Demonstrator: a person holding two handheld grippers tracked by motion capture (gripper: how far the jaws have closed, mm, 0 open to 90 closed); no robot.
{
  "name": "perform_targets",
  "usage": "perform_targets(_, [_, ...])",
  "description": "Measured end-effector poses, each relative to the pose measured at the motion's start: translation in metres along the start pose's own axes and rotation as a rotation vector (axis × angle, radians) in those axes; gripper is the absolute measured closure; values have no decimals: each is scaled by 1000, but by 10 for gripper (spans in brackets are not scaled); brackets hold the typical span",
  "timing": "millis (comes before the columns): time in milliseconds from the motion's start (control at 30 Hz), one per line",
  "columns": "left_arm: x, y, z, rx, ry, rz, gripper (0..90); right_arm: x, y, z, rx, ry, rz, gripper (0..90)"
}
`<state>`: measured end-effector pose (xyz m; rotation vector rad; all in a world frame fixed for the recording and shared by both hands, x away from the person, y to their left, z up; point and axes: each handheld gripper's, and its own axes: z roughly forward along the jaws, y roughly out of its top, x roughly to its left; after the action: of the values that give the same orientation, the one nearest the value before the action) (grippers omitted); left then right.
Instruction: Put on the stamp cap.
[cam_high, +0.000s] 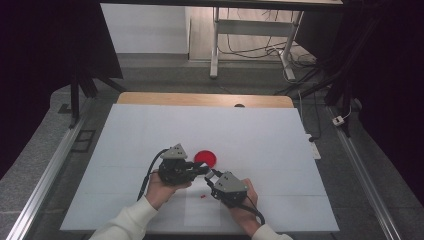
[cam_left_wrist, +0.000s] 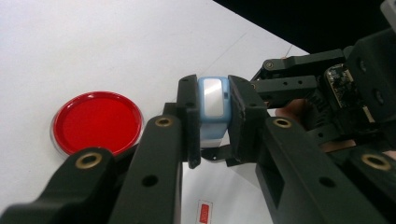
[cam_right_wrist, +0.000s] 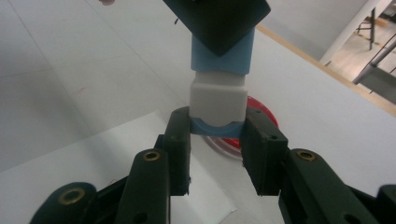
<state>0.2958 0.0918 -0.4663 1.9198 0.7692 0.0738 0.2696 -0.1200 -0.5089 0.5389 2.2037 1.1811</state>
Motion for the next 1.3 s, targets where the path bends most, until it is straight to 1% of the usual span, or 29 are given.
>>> perform_targets(67, [0,0,0,-3,-2,-2,756,-1,0,1,-2,16,12,572])
perform_targets(167, [0,0,-1,-4,-4,0,756,-2,-1,1,-9,42,29,523])
perform_targets(200, [0,0,-1,-3,-5,1,756,-2,-1,0,-2,47,27,509])
perform_targets(233, [0,0,-1,-4,-6,1,756,-3,-1,0,1,53,26,502])
perform_targets(333, [1,1,-2,-11,-5,2,755,-5,-3,0,12,64,44,468])
perform_targets(433, [2,2,-6,-24,-3,2,756,-12,-7,-1,27,73,79,456])
perform_targets(500, [3,3,-9,-31,-3,1,756,-17,-10,-3,25,71,96,451])
perform_targets(633, [3,3,-12,-39,-3,2,756,-25,-14,-8,28,65,111,443])
perform_targets(733, [3,3,-12,-38,-5,4,755,-31,-19,-14,32,57,116,440])
perform_targets(833, [3,3,-12,-34,-8,5,755,-40,-24,-22,30,50,134,439])
perform_targets(1033, [5,3,-12,-31,-4,12,755,-62,-37,-43,36,32,163,447])
perform_targets(1100, [5,3,-13,-30,0,16,755,-70,-43,-52,48,10,166,447])
perform_targets(1167, [5,3,-14,-30,2,21,755,-78,-49,-59,55,-1,181,452])
perform_targets(1300, [6,4,-15,-29,12,30,755,-90,-59,-73,66,-33,195,456])
